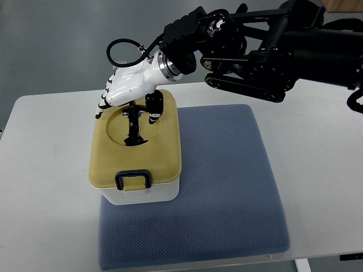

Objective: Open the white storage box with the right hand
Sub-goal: 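Lower the right hand onto the black lid handle and close fingers, then lift the yellow lid off the box with the right hand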

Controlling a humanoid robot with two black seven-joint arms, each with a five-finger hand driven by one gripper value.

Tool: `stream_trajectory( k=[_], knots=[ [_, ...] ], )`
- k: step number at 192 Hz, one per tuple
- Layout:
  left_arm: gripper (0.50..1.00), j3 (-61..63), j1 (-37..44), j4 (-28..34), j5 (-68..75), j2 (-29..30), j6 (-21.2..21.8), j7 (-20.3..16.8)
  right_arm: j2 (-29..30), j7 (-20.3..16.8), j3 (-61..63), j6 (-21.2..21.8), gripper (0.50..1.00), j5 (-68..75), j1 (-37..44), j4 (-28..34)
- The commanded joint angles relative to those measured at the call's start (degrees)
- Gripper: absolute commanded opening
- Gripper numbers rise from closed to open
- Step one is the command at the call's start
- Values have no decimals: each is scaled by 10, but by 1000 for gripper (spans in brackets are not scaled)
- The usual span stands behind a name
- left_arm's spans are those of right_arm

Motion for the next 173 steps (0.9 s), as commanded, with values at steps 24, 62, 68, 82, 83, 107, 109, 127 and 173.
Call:
stream_trajectory(
  k=[24,62,68,82,83,107,109,127,173],
  knots=[
    [1000,0,0,0,0,0,0,1,-1,0,-1,-2,746,0,-2,0],
    [1000,0,0,0,-1,0,0,1,-3,0,-1,-2,646,0,-7,0],
    [1000,0,0,0,0,0,0,0,-4,1,-1,-3,627,0,-7,0],
    [1000,0,0,0,0,0,0,0,-6,2,0,-8,568,1,-6,0],
    [1000,0,0,0,0,0,0,0,-6,2,0,-8,568,1,-6,0],
    [1000,0,0,0,0,0,0,0,-8,3,0,-26,500,4,-6,0],
    [1000,0,0,0,0,0,0,0,-8,4,0,-27,500,5,-6,0],
    [1000,0,0,0,0,0,0,0,-8,6,0,-34,500,7,-6,0],
    [1000,0,0,0,0,0,0,0,-23,7,13,-43,500,10,6,1]
  ],
)
